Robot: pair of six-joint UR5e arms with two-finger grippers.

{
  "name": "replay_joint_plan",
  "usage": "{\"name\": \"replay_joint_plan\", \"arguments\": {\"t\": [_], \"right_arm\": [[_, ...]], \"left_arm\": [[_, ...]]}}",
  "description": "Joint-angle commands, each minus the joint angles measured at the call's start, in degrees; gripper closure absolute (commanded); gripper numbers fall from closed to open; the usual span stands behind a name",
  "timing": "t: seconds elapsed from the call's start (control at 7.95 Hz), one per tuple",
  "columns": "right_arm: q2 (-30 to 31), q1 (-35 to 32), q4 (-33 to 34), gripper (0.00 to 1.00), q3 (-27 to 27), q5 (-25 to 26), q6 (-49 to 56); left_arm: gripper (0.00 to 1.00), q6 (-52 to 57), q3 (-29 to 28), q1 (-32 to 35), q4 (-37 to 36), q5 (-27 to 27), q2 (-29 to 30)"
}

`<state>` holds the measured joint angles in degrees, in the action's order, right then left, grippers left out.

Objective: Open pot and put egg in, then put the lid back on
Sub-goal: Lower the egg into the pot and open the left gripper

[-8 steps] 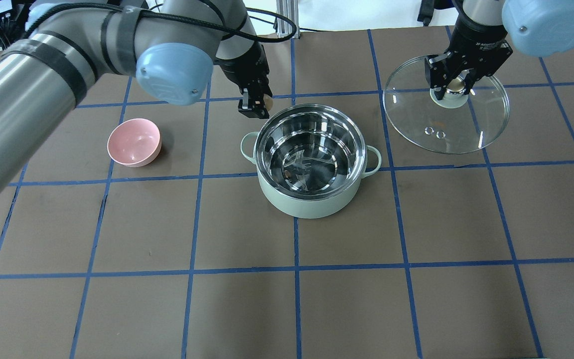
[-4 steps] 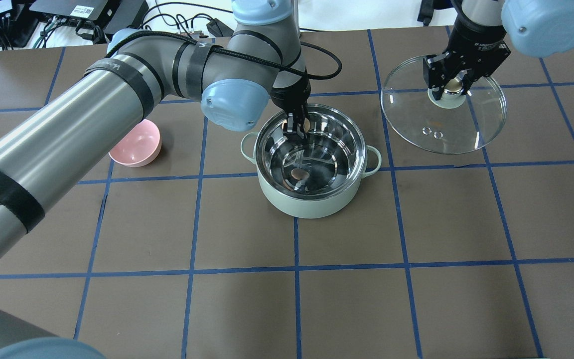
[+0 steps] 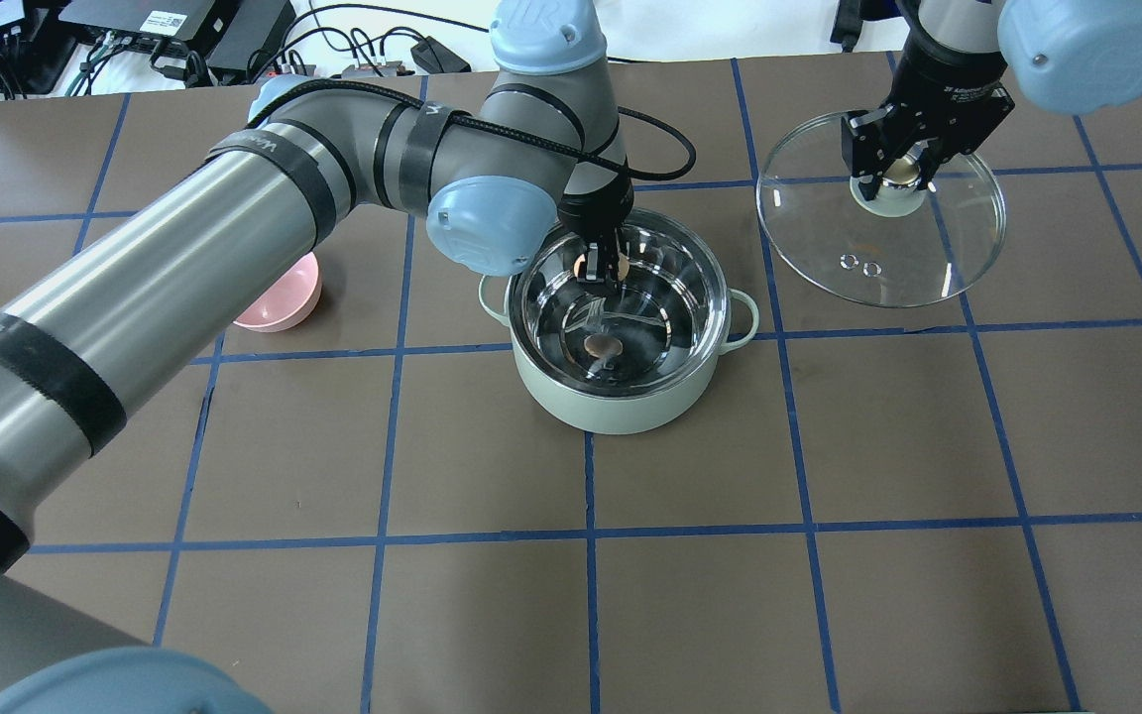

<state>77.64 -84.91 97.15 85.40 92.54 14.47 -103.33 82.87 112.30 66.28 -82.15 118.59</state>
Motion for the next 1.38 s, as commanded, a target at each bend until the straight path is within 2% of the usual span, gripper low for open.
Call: {"name": "replay_joint_plan", "arguments": {"t": [0.0, 0.25, 1.01, 1.26], "right_arm": [[0.1, 0.0, 0.1, 1.00, 0.1, 0.3, 0.5], [0.1, 0.0, 0.1, 1.00, 0.1, -0.1, 0.5], [0.3, 0.0, 0.0, 1.00, 0.2, -0.3, 2.6], [0.3, 0.0, -0.1, 1.00, 0.2, -0.3, 3.5]], "left_arm": [[0.99, 0.1, 1.2, 0.6, -0.9, 0.0, 1.1], [0.92, 0.2, 1.8, 0.6, -0.9, -0.2, 1.3], [0.88, 0.2, 2.6, 0.6, -3.9, 0.0, 3.0], [0.72, 0.2, 2.8, 0.6, -3.9, 0.0, 3.6]]}}
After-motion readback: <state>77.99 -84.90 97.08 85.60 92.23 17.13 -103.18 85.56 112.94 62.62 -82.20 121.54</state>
